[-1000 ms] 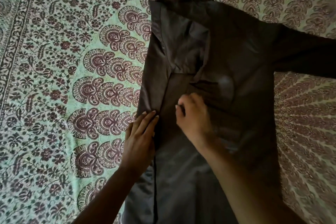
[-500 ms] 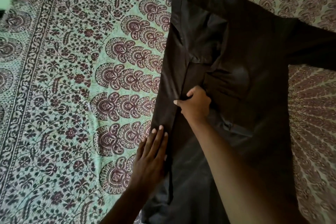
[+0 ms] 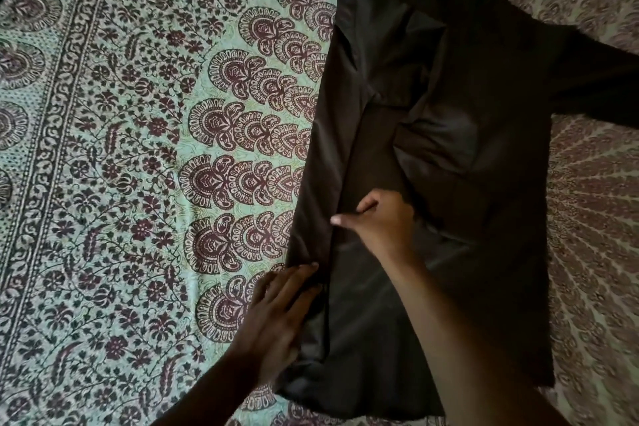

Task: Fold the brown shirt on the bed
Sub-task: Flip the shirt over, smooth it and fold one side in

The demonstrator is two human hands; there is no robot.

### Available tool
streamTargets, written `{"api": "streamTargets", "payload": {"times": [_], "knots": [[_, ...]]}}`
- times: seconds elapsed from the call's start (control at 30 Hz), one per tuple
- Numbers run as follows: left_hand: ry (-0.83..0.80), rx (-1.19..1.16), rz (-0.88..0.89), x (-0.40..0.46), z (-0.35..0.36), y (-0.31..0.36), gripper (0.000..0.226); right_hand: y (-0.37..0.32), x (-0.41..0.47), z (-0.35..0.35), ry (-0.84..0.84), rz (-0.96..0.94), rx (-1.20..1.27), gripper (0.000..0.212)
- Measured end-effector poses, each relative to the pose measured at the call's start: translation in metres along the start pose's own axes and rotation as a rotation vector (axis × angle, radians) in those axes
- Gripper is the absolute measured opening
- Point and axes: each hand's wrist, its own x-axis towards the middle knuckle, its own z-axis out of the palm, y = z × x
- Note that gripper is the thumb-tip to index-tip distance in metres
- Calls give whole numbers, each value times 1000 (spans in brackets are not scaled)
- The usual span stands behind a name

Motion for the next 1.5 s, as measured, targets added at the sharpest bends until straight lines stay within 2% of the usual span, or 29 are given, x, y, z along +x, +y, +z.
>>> {"api": "streamTargets", "payload": {"times": [0.07,0.13,0.2,0.27,0.33,0.43,0.53,0.67,0.77,0.9,1.0,1.03,1.07,1.13,1.2,1.23,1.3,1.33,1.4,1.5], "knots": [[55,-44,-29,32,-14,-5,62,-4,16,-19,167,-31,27,40],[135,-45,-39,77,-24,-9,43,-5,35,-41,330,-102,-1,32],[195,-31,-28,126,-33,-12,34,-2,57,-61,375,-156,-86,41],[235,-29,-8,175,-42,-12,32,3,76,-78,292,-112,-257,64],[252,-39,3,221,-49,-9,30,3,91,-95,172,-63,-381,68],[253,-195,-14,276,-56,4,32,6,97,-109,51,-93,-474,36],[197,-479,-97,315,-61,19,40,13,80,-111,-47,-205,-402,17],[71,-639,-91,331,-58,30,36,28,34,-101,-7,-304,-438,12],[75,-541,-234,328,-51,31,31,41,19,-96,-9,-290,-280,22],[261,-571,-361,305,-58,28,41,36,-5,-81,-230,-440,-115,22],[272,-605,-344,273,-59,16,53,24,-23,-67,-502,-482,45,16],[295,-611,-373,262,-59,10,56,21,-24,-64,-525,-492,73,15],[334,-601,-413,252,-58,4,58,19,-22,-61,-467,-505,97,16],[404,-561,-496,229,-59,-9,60,18,-13,-56,-186,-451,135,19],[401,-583,-551,210,-59,-19,52,20,0,-53,147,-270,24,20],[382,-600,-570,202,-59,-22,48,22,5,-52,237,-161,-67,32],[335,-654,-602,188,-57,-29,31,22,16,-52,187,28,-102,57],[297,-683,-607,181,-55,-30,21,20,18,-50,113,99,-25,63],[217,-697,-568,167,-51,-27,18,22,22,-41,-22,174,57,58],[143,-659,-486,145,-43,-17,25,33,13,-26,-101,138,-23,34]]}}
